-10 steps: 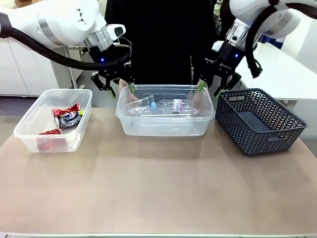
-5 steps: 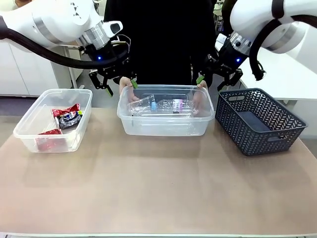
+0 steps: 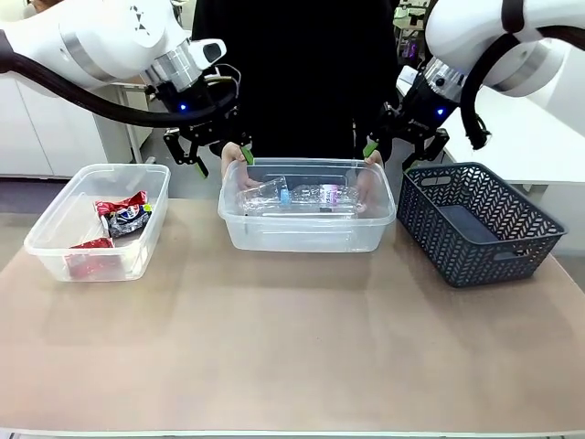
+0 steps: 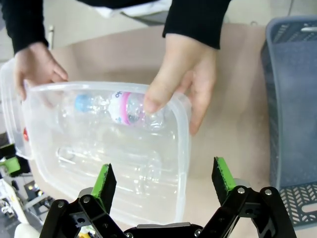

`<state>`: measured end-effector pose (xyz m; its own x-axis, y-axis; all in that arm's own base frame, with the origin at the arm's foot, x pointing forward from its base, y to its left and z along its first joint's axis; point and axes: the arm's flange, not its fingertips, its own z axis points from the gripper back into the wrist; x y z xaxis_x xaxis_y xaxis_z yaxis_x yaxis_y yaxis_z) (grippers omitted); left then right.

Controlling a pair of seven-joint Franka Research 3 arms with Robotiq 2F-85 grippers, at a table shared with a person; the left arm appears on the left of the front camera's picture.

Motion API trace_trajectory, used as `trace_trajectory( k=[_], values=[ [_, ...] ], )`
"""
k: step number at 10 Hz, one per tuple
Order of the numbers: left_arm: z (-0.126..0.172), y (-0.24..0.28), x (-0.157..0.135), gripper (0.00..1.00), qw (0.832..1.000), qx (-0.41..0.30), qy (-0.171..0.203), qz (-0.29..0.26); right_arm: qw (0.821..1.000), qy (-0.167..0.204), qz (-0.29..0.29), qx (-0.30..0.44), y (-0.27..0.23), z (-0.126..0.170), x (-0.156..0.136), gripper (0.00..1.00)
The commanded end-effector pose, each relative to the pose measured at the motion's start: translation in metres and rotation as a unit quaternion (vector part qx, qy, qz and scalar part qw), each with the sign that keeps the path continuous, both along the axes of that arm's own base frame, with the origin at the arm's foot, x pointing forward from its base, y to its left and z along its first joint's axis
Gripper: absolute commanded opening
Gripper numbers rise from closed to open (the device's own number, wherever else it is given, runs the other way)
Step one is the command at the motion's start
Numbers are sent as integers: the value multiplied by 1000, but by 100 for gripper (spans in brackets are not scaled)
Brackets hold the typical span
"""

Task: Sort the waste into each basket.
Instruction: Release the Organizing box you were holding.

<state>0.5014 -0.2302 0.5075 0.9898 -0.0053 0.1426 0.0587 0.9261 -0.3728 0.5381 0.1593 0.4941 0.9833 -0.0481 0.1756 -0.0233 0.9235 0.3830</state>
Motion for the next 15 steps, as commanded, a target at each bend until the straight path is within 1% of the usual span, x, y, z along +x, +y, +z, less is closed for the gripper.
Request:
trace_trajectory(
  k=[1,2,3,4,5,6,7,8,9,10,11,12,13,14,15],
  values=[
    [2,-1,0,99,1000,7,-4,10,1000,7,-7,4,1,6,4,100],
    [2,-1,0,99,1000,7,-4,10,1000,7,-7,4,1,6,4,100],
    [0,0,0,100,1000,0,0,0,1000,-1,0,0,0,1,0,100],
    [23,15,-18,100,996,-69,20,-46,995,-2,16,96,-19,43,-34,100],
    [40,38,-47,100,991,-110,39,-69,991,-6,1,132,-39,74,-75,100],
    [52,63,-82,100,979,-171,41,-104,985,-10,-37,168,-64,97,-117,100],
    [59,88,-113,100,968,-229,18,-96,969,-32,-87,231,-89,115,-153,100],
    [60,112,-138,100,959,-273,-9,-67,948,-43,-135,284,-118,126,-181,100],
    [53,135,-150,100,953,-297,-48,-47,926,-49,-161,337,-140,128,-193,100],
    [40,159,-154,100,937,-340,-72,-21,907,-47,-200,368,-158,125,-198,100],
    [27,179,-153,100,920,-386,-66,13,897,-41,-214,385,-171,119,-201,100],
    [15,199,-148,100,900,-429,-51,52,884,-38,-232,405,-186,110,-206,100],
    [9,213,-144,100,881,-461,-45,95,889,-59,-243,384,-187,102,-211,100],
    [3,217,-137,100,875,-463,-32,140,914,-83,-254,306,-178,90,-205,100],
    [13,216,-156,100,904,-418,-41,75,890,-35,-237,388,-199,111,-212,100]
  ],
)
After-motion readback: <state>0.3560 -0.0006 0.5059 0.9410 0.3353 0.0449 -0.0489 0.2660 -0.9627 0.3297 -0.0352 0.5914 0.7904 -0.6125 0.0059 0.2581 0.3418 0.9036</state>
